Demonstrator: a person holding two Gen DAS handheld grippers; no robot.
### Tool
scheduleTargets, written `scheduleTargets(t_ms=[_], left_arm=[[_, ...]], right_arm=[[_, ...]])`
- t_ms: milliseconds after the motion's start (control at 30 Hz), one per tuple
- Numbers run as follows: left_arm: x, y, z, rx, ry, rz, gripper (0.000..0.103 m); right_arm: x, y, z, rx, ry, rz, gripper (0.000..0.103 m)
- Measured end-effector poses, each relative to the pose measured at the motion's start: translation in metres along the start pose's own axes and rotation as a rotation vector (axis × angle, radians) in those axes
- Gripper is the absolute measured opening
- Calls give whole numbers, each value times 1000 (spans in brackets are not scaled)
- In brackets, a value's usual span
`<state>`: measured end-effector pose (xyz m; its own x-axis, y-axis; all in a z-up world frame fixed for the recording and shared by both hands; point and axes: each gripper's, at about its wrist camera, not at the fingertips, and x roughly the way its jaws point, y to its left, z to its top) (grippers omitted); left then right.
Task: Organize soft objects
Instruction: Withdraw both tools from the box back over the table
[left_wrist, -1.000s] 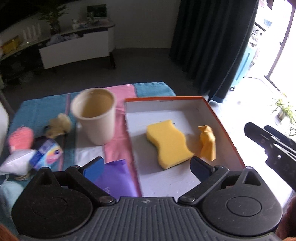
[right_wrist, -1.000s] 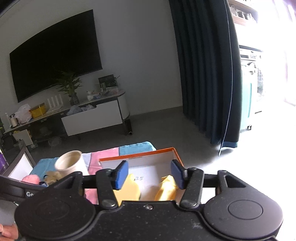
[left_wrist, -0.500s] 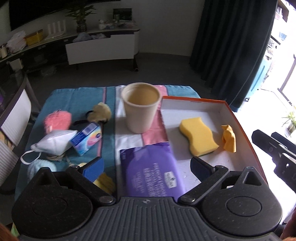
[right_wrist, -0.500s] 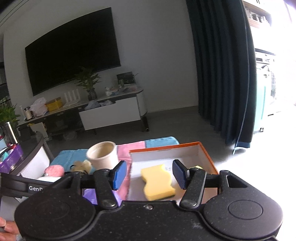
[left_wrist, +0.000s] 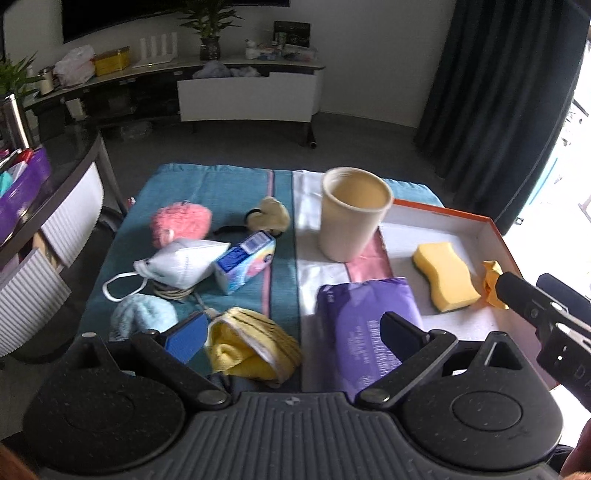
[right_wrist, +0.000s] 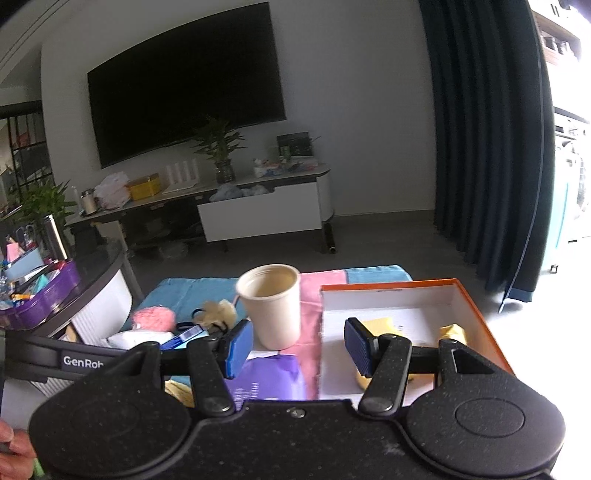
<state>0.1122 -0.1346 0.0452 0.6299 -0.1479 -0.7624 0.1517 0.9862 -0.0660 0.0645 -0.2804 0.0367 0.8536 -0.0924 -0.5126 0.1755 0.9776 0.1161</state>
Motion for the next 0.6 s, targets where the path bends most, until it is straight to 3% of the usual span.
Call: scheduleTargets(t_ms=[600], left_arm=[[-7, 49, -11, -80, -7, 50, 103]], right_arm=[[12, 43, -8, -57, 36, 73, 67]])
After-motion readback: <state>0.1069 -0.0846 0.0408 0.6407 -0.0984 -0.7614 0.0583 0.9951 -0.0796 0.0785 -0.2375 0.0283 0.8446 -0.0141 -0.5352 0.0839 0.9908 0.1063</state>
